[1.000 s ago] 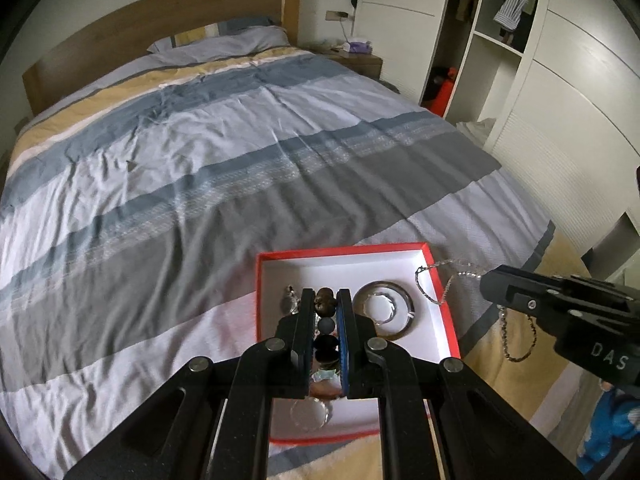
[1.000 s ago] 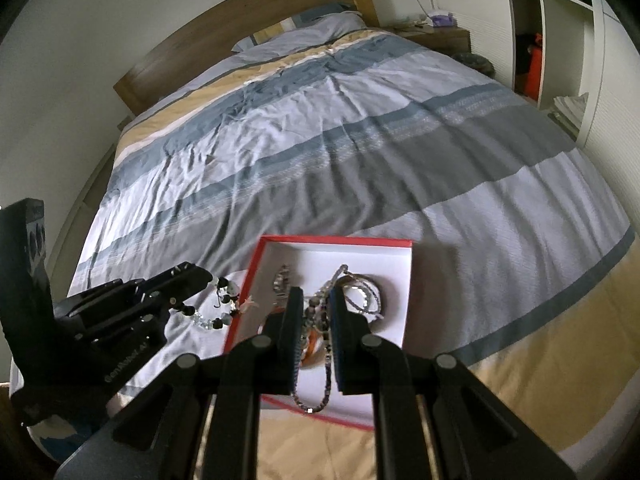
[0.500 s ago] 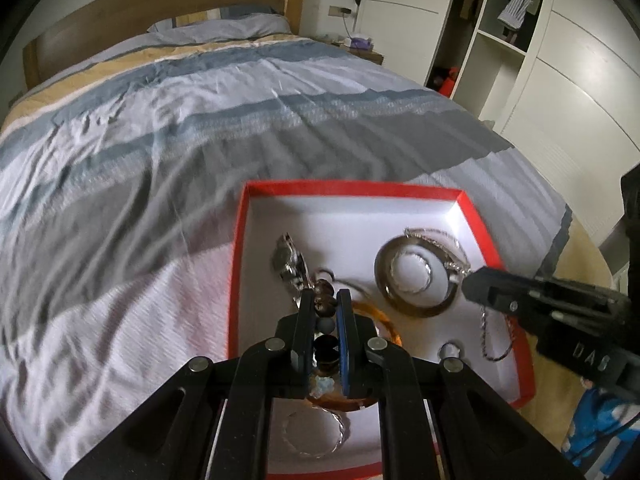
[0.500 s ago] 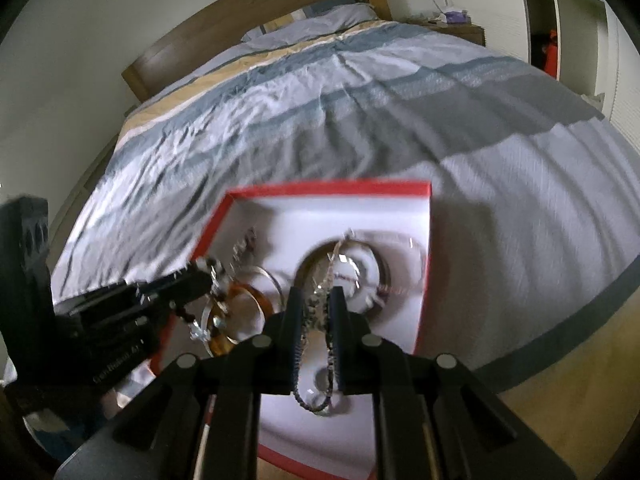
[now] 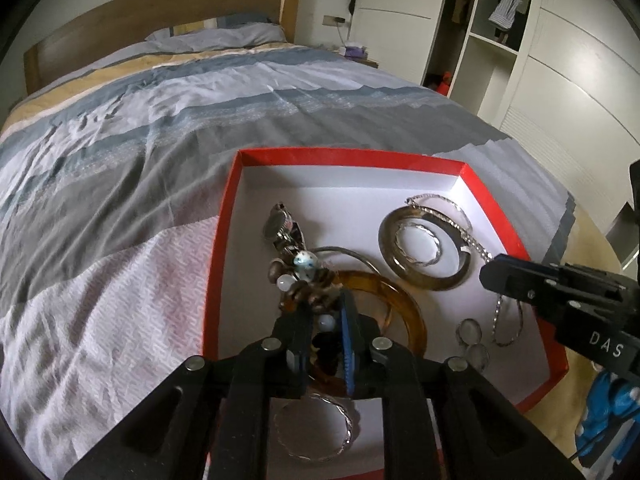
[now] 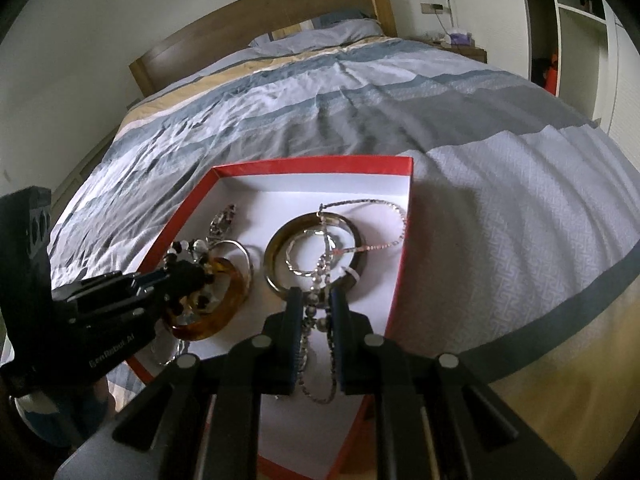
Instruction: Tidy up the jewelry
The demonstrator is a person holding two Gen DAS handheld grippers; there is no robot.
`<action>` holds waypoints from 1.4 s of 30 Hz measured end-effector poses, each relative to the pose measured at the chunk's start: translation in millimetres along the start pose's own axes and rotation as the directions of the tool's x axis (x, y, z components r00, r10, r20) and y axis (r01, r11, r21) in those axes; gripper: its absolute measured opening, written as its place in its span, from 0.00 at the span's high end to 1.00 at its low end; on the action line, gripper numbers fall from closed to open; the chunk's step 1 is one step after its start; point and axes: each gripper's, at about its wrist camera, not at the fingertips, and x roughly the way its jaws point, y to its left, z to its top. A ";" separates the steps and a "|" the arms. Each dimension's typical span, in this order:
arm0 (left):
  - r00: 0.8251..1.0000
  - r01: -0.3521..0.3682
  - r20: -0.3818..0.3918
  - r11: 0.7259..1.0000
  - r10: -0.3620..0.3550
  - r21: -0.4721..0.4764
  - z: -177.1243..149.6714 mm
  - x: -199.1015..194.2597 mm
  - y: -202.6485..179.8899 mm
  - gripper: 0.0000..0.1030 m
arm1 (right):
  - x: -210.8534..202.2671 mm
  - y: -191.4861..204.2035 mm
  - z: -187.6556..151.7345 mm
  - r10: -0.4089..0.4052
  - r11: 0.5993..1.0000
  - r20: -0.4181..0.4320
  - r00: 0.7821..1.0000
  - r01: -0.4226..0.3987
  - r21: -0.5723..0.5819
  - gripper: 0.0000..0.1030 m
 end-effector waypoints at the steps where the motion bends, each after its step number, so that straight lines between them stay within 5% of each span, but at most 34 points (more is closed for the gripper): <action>1: 1.000 -0.001 0.004 1.000 0.001 0.006 -0.9 -0.1 -1.4 0.82 | -0.2 0.7 0.2 -0.004 1.000 0.001 1.000 0.004 -0.008 0.87; 7: 0.999 0.024 0.029 1.000 -0.024 0.009 -1.7 -6.3 -6.4 0.55 | -2.0 0.3 -0.5 -0.006 1.000 0.017 1.000 0.006 -0.026 0.78; 16: 0.996 0.017 0.091 1.000 -0.016 -0.014 -1.5 -19.4 -2.9 0.46 | -6.6 9.2 -4.2 -0.009 0.998 0.059 0.998 0.013 -0.069 0.63; 25: 0.991 -0.022 0.135 0.999 0.025 -0.027 -2.3 -37.9 -4.5 0.40 | -19.4 9.2 -3.9 -0.020 0.998 0.093 0.995 0.025 -0.051 0.60; 29: 0.988 -0.062 0.138 0.997 0.069 -0.051 -6.7 -61.5 -7.8 0.31 | -36.5 12.4 -9.6 -0.028 1.000 0.092 0.995 0.029 -0.009 0.59; 31: 0.986 -0.082 0.143 0.994 0.091 -0.067 -10.7 -77.3 -10.6 0.24 | -45.0 16.5 -14.3 -0.039 0.999 0.084 0.996 0.039 0.003 0.50; 42: 0.978 -0.167 0.100 0.974 0.184 -0.151 -47.1 -159.2 -20.1 0.11 | -101.4 63.9 -58.5 0.002 1.000 0.035 0.999 -0.002 0.001 0.39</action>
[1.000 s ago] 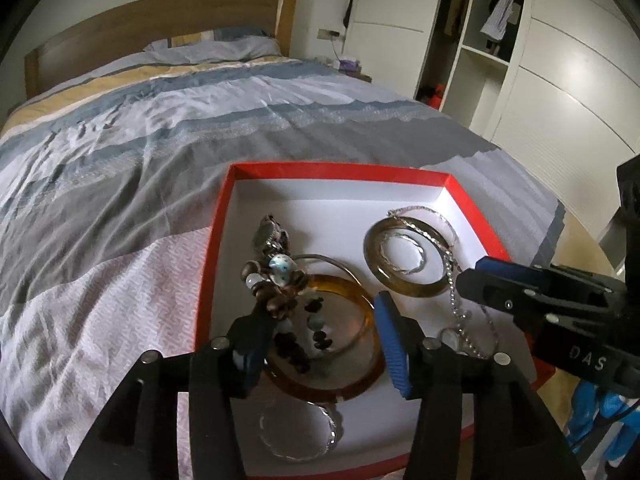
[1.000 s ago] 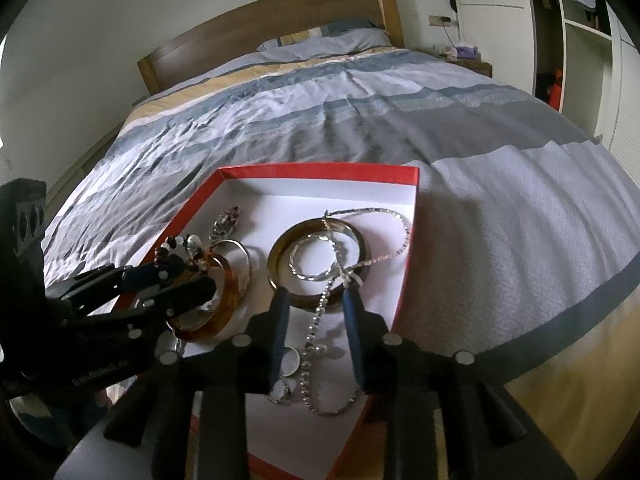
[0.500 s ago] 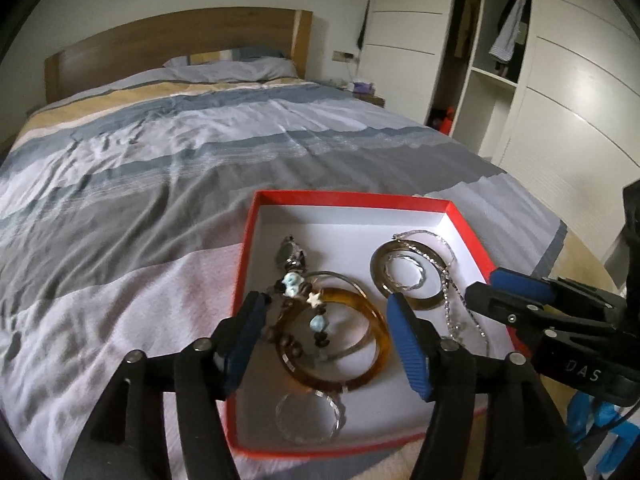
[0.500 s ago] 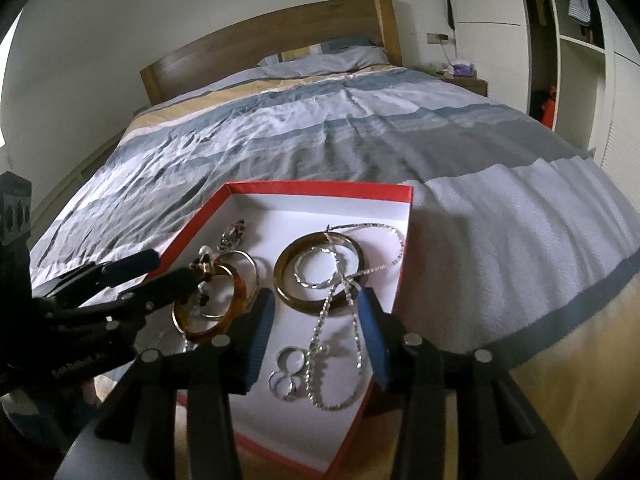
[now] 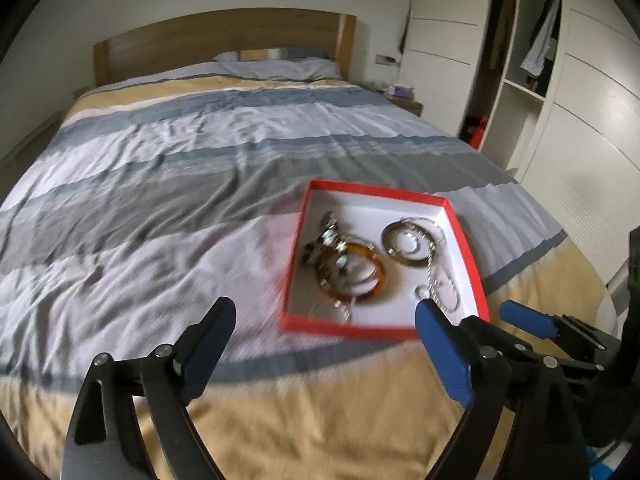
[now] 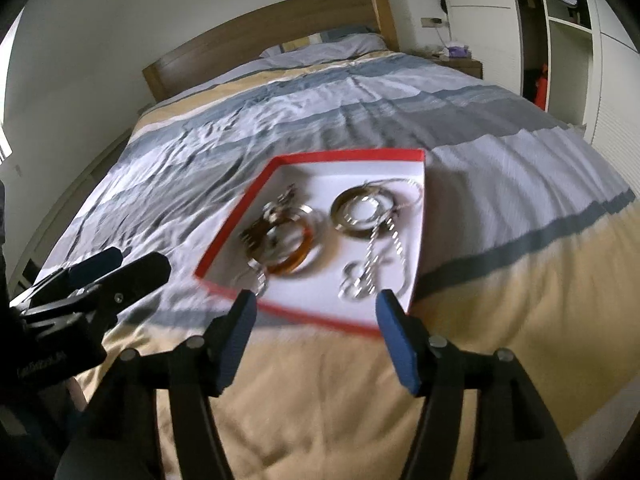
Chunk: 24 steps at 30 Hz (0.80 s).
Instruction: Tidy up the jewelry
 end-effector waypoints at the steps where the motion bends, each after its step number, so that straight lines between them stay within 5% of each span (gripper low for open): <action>1: 1.000 -0.013 0.000 1.000 0.013 -0.006 -4.4 -7.4 2.5 0.09 | -5.3 4.1 -3.8 0.002 1.000 -0.001 1.000 -0.002 -0.003 0.37; 13: 0.972 -0.231 0.019 0.970 0.233 -0.080 -72.5 -123.6 58.9 0.03 | -79.6 71.1 -43.4 0.018 0.996 0.024 1.000 -0.016 -0.085 0.35; 24: 0.941 -0.315 0.087 0.942 0.326 -0.120 -116.7 -212.7 90.0 0.01 | -121.0 117.4 -83.9 0.016 0.989 0.031 0.999 -0.011 -0.147 0.35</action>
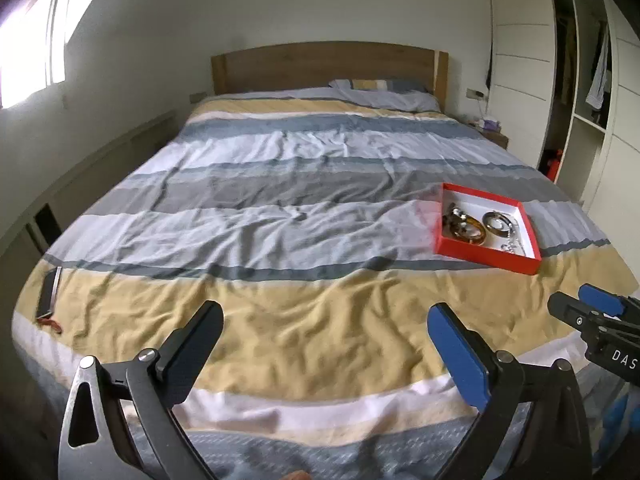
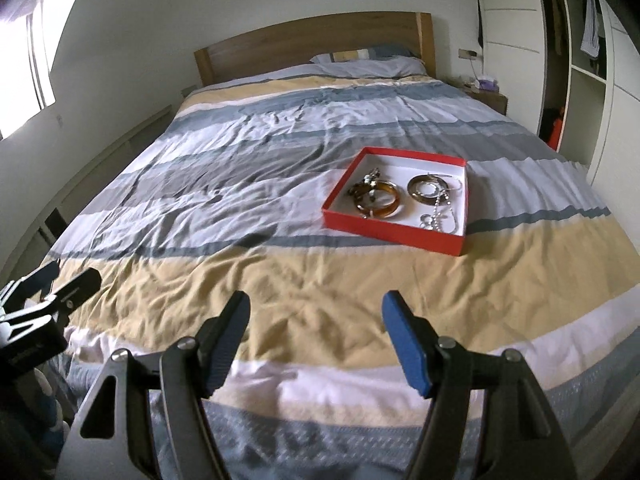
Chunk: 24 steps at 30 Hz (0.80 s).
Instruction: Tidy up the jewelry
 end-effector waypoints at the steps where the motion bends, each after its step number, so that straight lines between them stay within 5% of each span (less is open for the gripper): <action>1: 1.000 -0.007 0.008 1.000 0.007 -0.002 -2.0 -6.5 3.0 0.01 | -3.5 2.7 -2.3 -0.002 1.000 0.002 1.000 0.002 -0.002 0.35; 24: 0.996 -0.005 0.088 1.000 0.006 -0.012 -19.1 -79.1 17.0 0.01 | -73.3 23.2 -18.1 -0.025 1.000 0.084 0.996 0.026 -0.014 0.35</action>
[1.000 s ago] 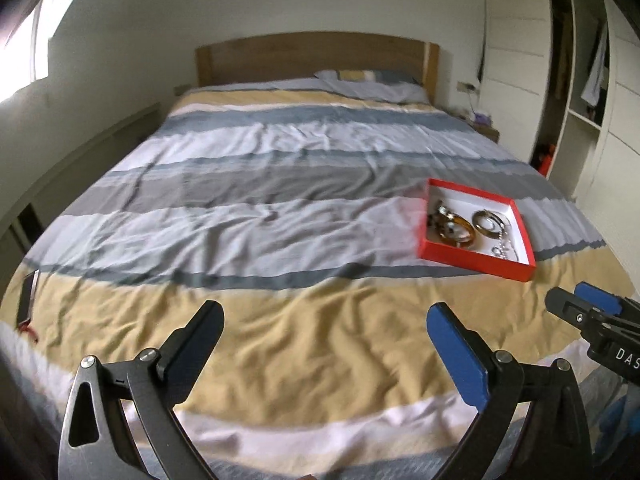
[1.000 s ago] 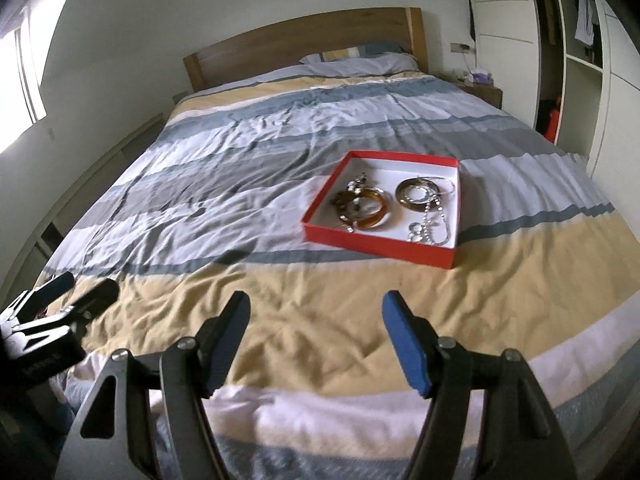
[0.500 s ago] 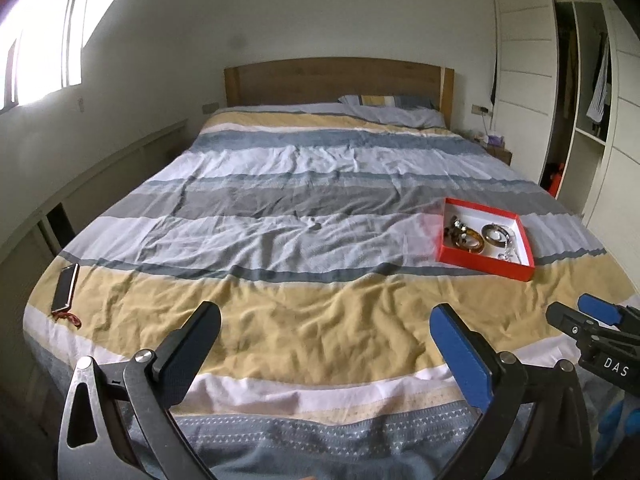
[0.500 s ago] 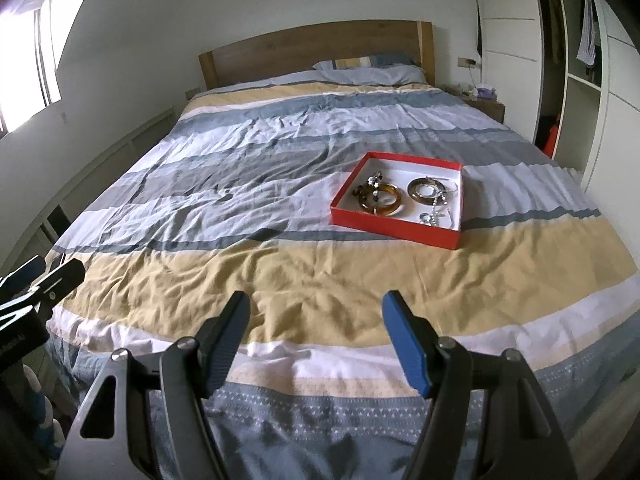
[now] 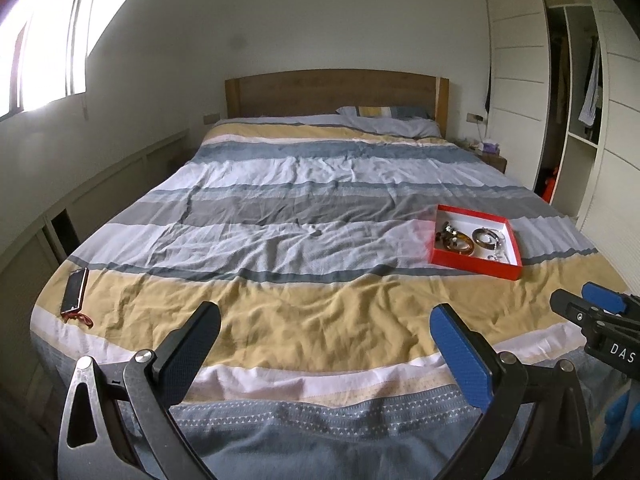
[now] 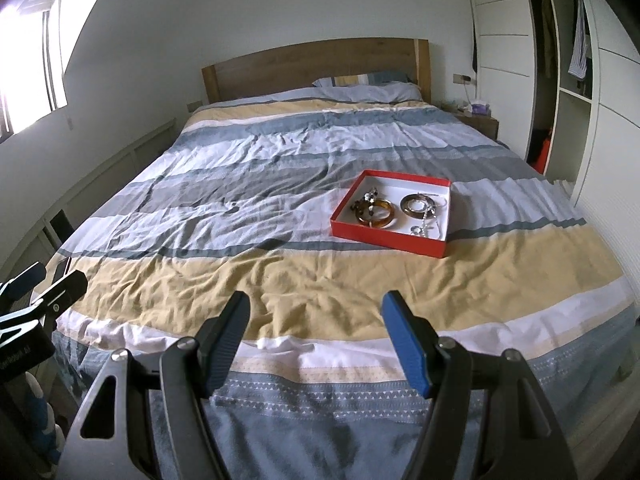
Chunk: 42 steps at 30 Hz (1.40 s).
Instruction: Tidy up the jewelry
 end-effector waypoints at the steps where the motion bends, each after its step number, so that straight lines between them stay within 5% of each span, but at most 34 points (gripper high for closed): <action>1: 1.000 0.000 0.002 1.000 0.000 0.000 -0.5 -1.5 0.1 0.01 | -1.8 0.5 0.0 0.000 1.000 0.002 1.000 0.000 0.000 0.35; 42: 0.999 0.002 0.045 1.000 -0.002 0.000 -2.1 -38.4 0.7 0.01 | -38.4 12.9 -4.2 0.002 1.000 0.052 0.999 -0.001 -0.017 0.35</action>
